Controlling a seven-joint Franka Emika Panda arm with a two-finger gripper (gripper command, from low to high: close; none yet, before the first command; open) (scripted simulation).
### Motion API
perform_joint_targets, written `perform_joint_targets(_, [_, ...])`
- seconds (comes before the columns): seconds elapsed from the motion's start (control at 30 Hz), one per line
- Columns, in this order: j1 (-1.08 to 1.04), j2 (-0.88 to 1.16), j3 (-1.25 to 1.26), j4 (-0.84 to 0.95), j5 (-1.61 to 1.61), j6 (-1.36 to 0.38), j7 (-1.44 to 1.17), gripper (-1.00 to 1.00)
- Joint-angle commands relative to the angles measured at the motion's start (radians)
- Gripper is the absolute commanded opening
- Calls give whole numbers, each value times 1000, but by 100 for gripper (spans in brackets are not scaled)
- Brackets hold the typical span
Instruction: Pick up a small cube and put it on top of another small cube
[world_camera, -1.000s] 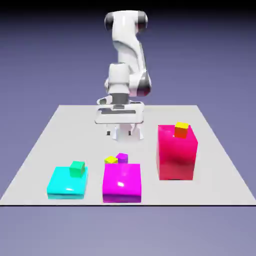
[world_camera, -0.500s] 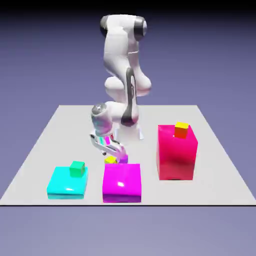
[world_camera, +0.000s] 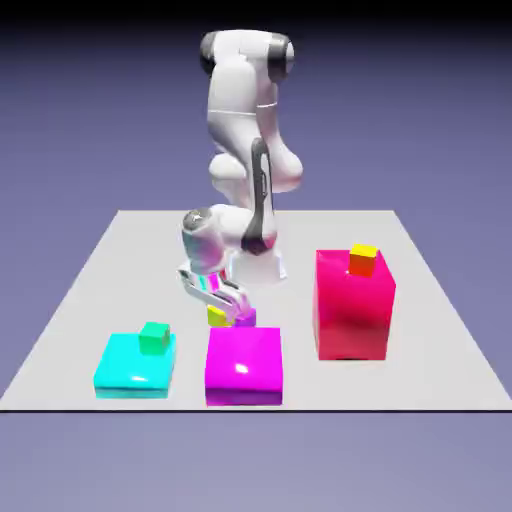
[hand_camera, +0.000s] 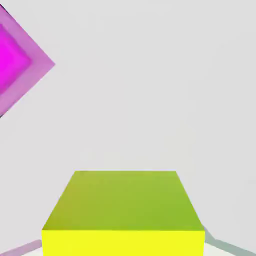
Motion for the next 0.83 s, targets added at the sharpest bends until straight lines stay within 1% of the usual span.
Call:
perform_joint_targets(0.0, [6,-29,-13,-4,-44,-21,31,-100])
perform_joint_targets(0.07, [7,-45,-22,-7,-69,-33,49,-100])
perform_joint_targets(0.33, [-61,-335,240,-100,-237,-245,-267,-100])
perform_joint_targets(0.4, [-67,-357,260,-107,-250,-261,-292,-100])
perform_joint_targets(0.67, [-70,-68,257,-134,-255,54,-290,-100])
perform_joint_targets(0.7, [-70,-66,257,-134,-255,56,-290,-100])
perform_joint_targets(0.73, [-70,-66,257,-134,-255,56,-290,100])
perform_joint_targets(0.77, [-70,-66,257,-134,-255,56,-290,100])
perform_joint_targets(0.8, [-70,-102,258,-130,-254,17,-290,100])
